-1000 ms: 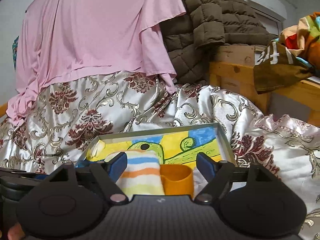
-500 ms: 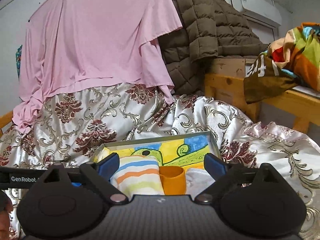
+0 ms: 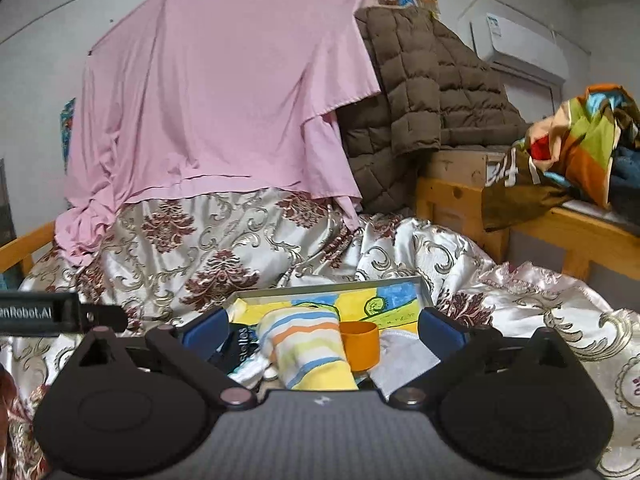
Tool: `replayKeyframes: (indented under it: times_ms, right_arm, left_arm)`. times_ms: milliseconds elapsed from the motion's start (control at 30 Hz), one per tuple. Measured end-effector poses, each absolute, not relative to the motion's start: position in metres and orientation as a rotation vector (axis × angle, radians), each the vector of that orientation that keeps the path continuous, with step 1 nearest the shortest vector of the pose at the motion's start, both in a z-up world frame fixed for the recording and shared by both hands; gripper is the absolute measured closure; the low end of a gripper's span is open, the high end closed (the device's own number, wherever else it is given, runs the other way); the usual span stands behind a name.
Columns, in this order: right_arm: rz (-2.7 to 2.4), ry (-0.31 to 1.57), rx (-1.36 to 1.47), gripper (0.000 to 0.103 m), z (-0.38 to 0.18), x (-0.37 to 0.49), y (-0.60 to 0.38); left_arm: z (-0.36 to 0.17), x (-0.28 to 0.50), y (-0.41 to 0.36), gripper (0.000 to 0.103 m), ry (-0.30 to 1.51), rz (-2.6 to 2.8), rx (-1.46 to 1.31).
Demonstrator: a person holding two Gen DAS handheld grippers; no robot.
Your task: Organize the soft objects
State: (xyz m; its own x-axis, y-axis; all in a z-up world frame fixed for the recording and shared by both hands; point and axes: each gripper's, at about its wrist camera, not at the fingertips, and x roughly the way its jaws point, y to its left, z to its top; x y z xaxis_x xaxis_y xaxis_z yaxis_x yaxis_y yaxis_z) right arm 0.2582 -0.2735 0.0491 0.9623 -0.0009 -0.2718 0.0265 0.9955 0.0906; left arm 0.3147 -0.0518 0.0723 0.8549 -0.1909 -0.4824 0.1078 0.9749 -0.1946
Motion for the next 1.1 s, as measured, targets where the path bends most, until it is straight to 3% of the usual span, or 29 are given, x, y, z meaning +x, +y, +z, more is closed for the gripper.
replayKeyframes:
  times_ms: [1100]
  right_arm:
    - [-0.072, 0.204, 0.172, 0.000, 0.038, 0.094, -0.239]
  left_arm:
    - [0.051, 0.141, 0.007, 0.001, 0.395, -0.095, -0.210]
